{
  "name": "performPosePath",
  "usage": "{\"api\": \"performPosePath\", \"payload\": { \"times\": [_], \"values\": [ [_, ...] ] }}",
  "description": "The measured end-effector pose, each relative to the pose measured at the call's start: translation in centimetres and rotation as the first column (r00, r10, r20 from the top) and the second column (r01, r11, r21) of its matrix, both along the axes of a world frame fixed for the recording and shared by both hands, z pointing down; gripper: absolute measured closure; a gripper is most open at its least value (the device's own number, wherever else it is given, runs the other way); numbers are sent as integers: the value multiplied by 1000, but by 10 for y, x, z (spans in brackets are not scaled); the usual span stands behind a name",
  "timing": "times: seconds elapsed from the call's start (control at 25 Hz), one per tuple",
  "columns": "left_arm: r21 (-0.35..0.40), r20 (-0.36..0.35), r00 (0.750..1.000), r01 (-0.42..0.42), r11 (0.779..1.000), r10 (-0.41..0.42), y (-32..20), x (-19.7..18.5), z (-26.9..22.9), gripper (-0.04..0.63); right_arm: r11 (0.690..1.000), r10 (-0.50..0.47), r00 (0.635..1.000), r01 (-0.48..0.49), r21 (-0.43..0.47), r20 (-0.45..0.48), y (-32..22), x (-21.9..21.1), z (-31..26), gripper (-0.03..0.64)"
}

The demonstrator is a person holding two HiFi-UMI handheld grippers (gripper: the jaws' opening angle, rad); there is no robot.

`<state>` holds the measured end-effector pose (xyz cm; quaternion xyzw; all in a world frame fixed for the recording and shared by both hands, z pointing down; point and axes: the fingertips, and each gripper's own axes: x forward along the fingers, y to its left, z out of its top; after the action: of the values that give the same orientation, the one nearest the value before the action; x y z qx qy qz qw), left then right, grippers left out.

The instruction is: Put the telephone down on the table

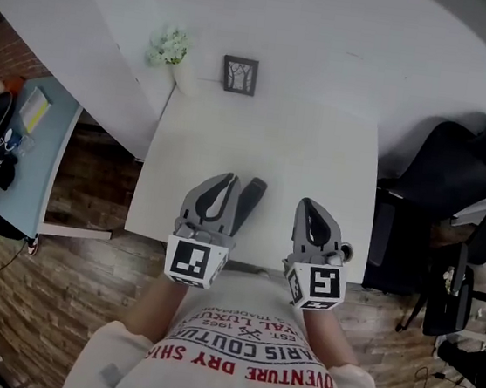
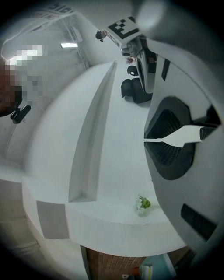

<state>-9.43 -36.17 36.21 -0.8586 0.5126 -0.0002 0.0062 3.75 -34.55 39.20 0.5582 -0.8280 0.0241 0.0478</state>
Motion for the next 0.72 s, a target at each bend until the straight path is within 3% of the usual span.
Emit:
{"api": "performPosePath", "payload": {
  "times": [0.72],
  "values": [
    [-4, 25, 1000, -3, 1000, 3, 12, 4, 0, 571, 1000, 12, 999, -12, -11, -42, 13, -4, 1, 592]
  ]
}}
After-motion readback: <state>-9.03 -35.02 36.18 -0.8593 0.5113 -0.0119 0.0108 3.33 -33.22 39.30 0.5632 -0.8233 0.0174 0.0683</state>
